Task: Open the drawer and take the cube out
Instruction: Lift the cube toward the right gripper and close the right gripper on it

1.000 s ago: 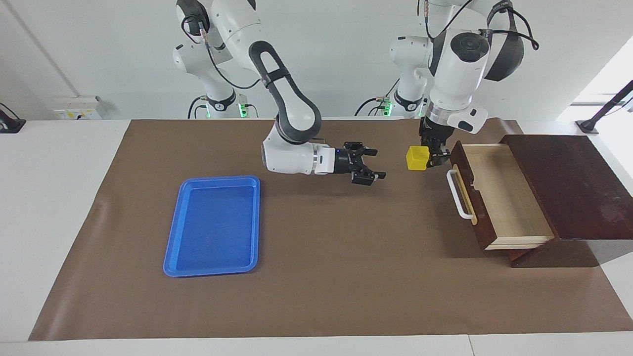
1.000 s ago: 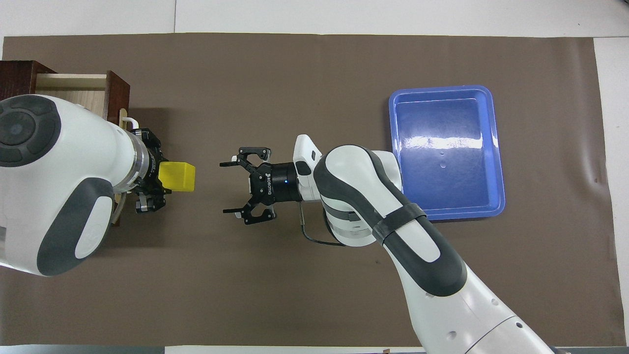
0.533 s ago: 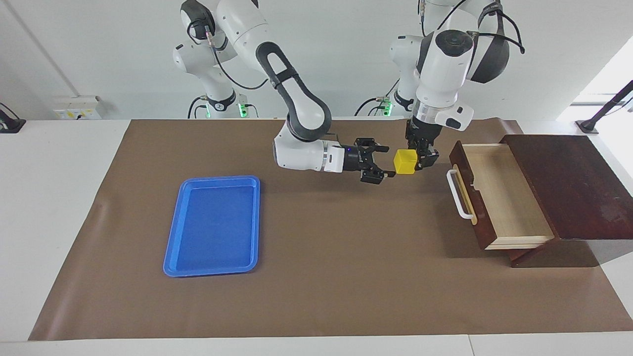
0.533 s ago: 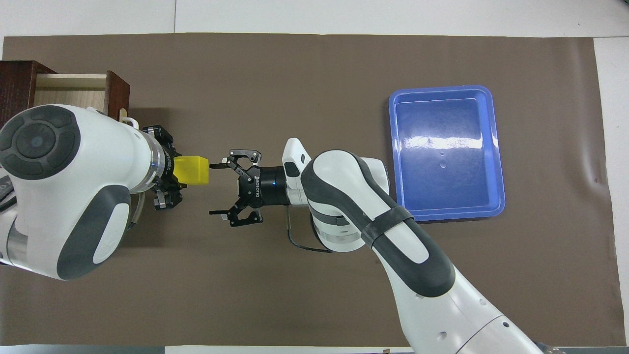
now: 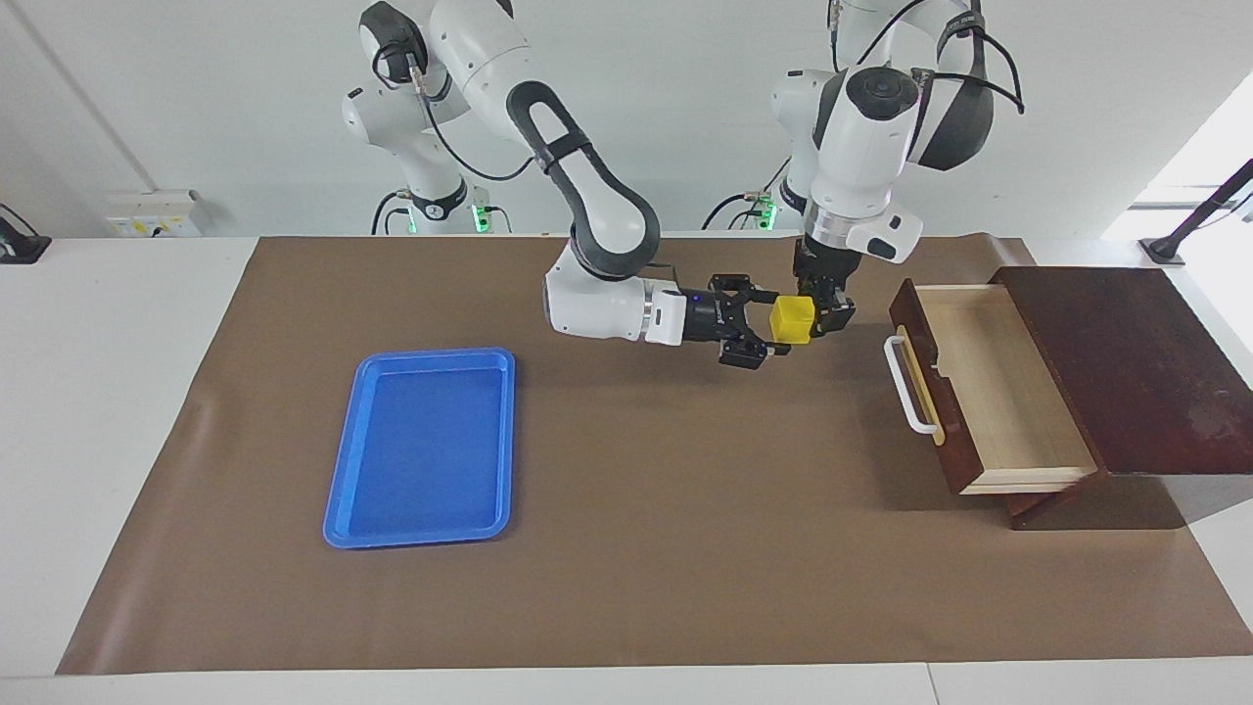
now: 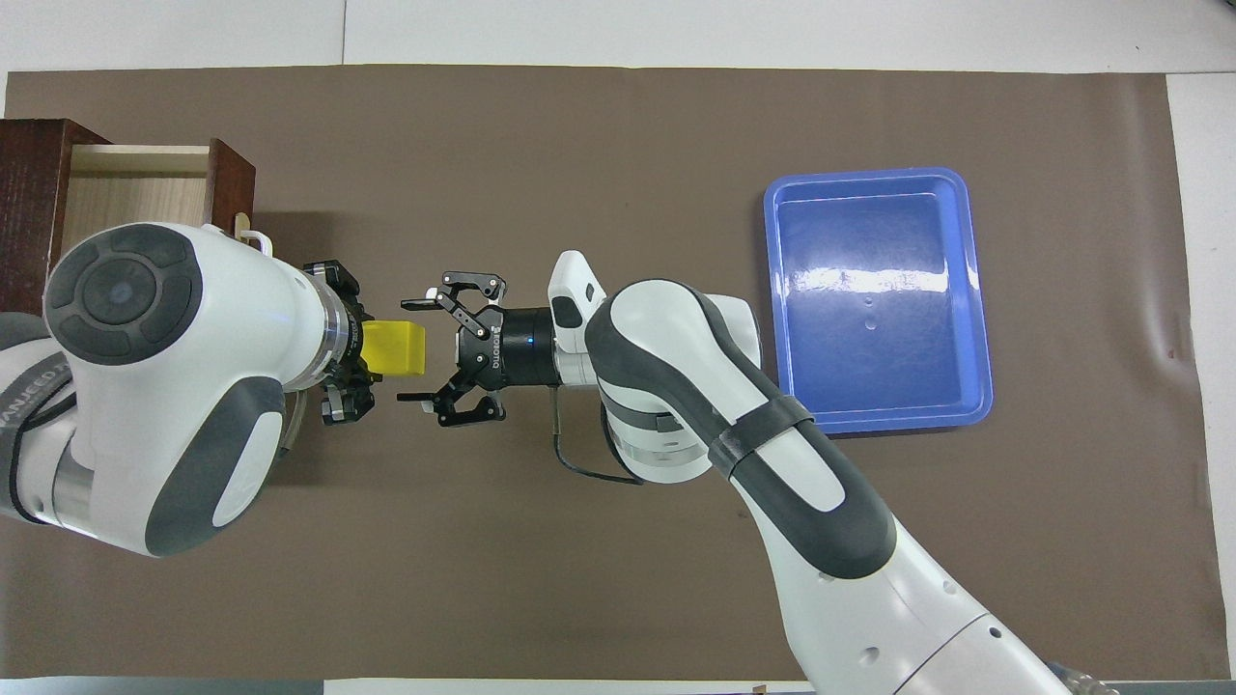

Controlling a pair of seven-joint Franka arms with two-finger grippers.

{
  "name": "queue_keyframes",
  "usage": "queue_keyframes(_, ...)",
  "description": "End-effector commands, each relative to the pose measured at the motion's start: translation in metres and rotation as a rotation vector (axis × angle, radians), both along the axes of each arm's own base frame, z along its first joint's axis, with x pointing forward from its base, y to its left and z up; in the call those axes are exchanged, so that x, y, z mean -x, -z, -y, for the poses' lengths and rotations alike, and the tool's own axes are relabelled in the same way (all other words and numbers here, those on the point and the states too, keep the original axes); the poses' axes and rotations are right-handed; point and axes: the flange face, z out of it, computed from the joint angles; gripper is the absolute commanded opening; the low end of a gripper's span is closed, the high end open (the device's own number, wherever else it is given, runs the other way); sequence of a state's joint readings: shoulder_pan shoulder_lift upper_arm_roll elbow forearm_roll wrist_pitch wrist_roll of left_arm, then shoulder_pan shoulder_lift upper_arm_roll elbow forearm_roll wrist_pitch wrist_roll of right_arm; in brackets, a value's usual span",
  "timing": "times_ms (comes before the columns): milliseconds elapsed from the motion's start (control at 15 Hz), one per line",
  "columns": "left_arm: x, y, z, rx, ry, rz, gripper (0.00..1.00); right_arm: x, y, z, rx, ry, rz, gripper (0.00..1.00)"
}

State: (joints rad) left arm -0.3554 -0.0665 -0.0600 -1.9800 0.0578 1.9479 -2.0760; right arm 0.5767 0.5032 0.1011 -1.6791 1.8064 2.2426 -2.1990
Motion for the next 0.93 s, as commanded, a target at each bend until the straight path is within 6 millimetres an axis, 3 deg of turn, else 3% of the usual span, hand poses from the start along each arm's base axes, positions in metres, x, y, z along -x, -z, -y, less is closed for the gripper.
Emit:
queue_keyframes(0,0.0062,0.0023,0.0002,0.014,-0.010,0.002,0.00,-0.0110,-0.0014,-0.0012,-0.006,0.015,-0.024,1.00)
queue_keyframes(600,0.0070,0.0024,0.0016,0.013,-0.007,0.001,0.00,-0.0063,-0.0001,-0.0065,0.003,-0.006,-0.012,0.98)
queue_keyframes(733,0.0068,0.0023,0.0017,0.014,-0.007,0.002,0.00,-0.0064,-0.0001,-0.0061,0.006,-0.014,-0.006,0.79)
queue_keyframes(800,0.0068,0.0023,0.0017,0.014,-0.007,0.002,0.00,-0.0057,-0.0011,-0.0069,0.006,-0.016,-0.002,0.53)
queue_keyframes(867,0.0068,0.0023,0.0017,0.014,-0.007,0.002,0.00,-0.0056,-0.0011,-0.0069,0.008,-0.018,0.001,0.21)
